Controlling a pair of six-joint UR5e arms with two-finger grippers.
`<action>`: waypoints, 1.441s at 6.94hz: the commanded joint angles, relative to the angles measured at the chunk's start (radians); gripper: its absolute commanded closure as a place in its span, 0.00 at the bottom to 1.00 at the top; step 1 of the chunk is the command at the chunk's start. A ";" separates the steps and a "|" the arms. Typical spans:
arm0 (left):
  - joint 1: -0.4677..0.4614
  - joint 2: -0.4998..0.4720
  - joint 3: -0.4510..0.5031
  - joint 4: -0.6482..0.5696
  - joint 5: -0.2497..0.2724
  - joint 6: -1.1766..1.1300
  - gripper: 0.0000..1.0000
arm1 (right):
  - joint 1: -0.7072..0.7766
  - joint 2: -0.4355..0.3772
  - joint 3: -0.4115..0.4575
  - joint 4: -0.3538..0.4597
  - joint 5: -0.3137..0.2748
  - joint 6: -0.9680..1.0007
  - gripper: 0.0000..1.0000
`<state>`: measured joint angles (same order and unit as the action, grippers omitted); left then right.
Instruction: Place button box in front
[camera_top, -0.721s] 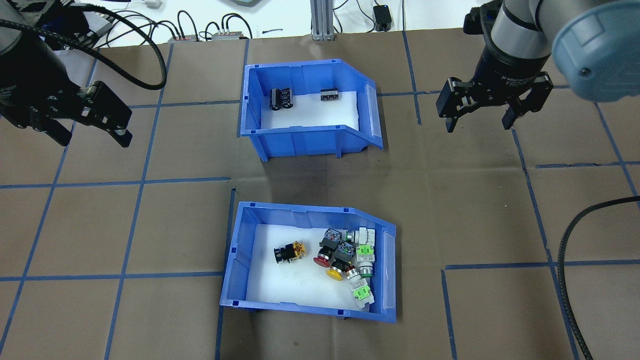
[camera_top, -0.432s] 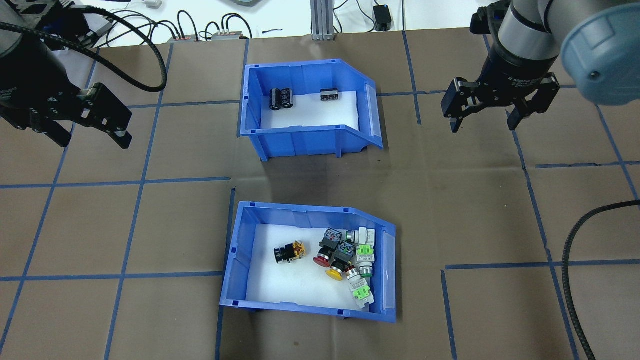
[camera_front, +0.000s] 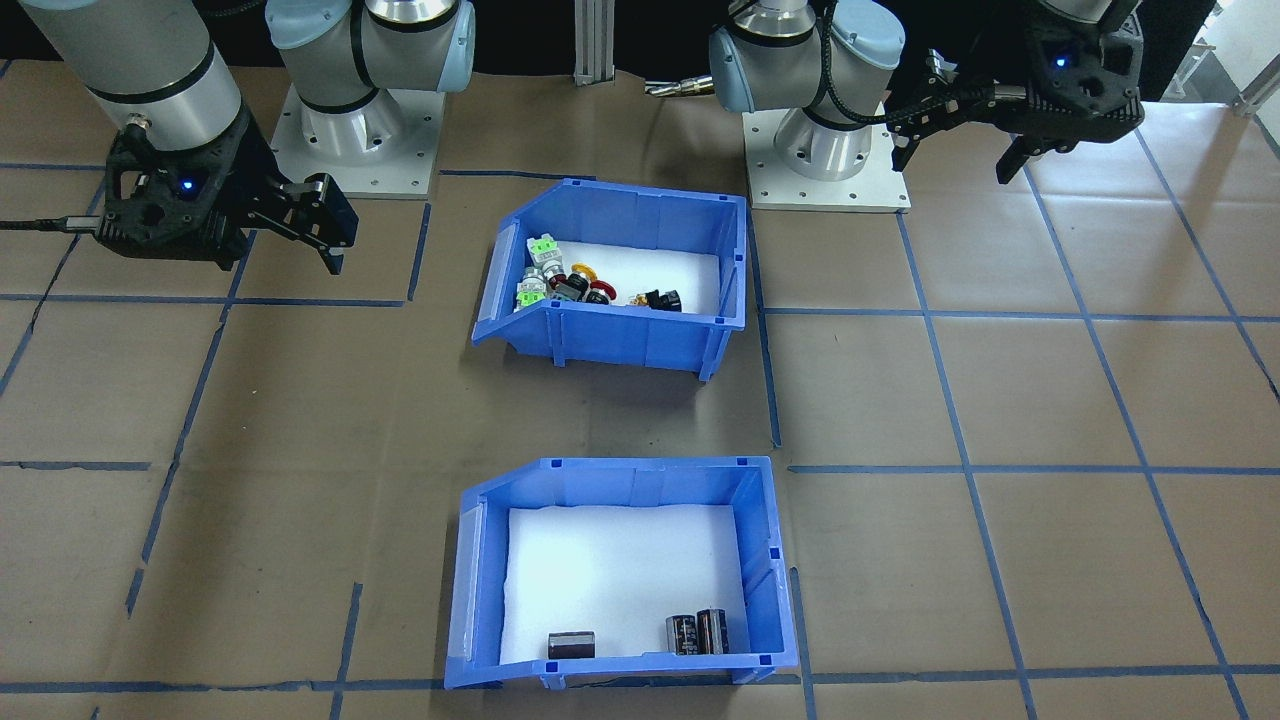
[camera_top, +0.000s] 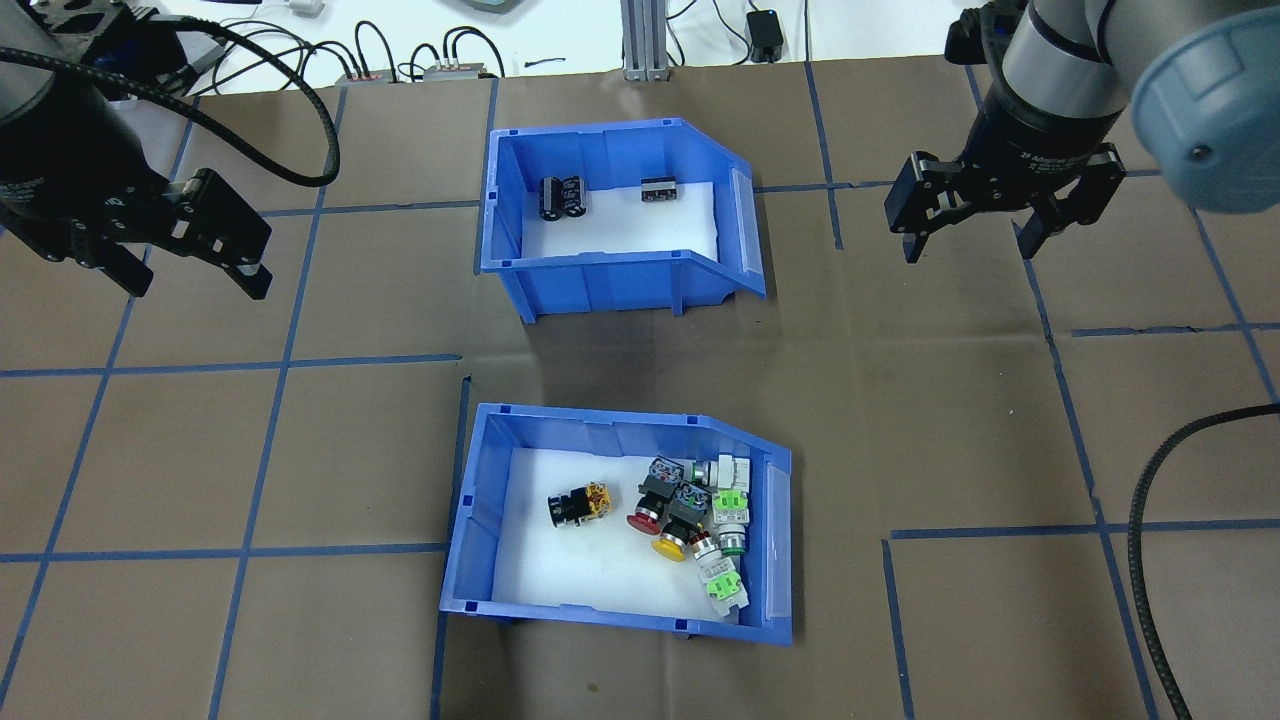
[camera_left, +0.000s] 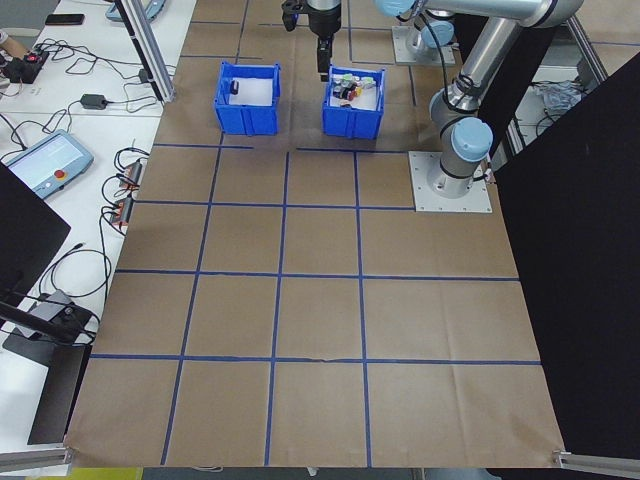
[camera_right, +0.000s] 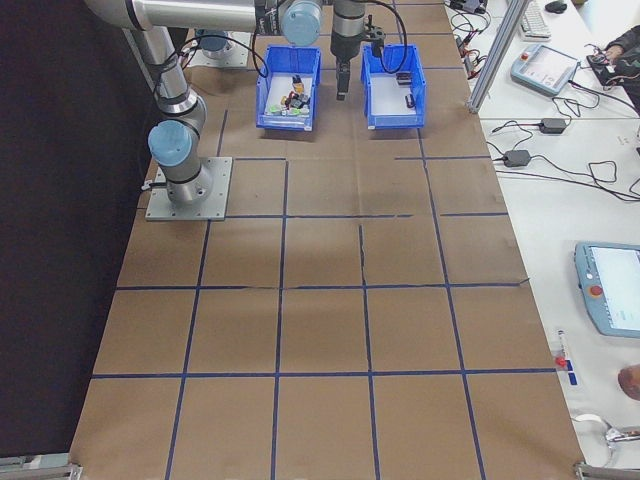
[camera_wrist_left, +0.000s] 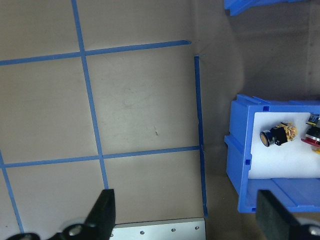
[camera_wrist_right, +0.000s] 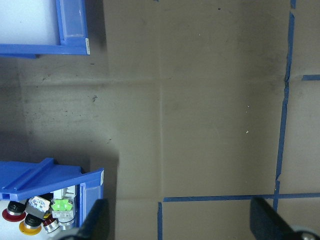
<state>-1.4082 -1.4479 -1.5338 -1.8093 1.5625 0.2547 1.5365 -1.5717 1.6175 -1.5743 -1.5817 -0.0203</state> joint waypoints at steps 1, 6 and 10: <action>-0.008 -0.006 -0.002 0.002 0.008 0.006 0.01 | 0.001 -0.001 -0.005 0.000 0.002 -0.010 0.00; -0.052 -0.020 -0.035 0.038 0.001 -0.072 0.01 | 0.004 0.034 -0.019 -0.013 0.000 -0.157 0.00; -0.178 0.079 -0.153 0.076 -0.088 -0.760 0.08 | 0.013 0.258 -0.282 -0.038 0.066 -0.472 0.00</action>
<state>-1.5395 -1.4023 -1.6455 -1.7412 1.4770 -0.2511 1.5458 -1.3649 1.4166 -1.6093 -1.5260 -0.3326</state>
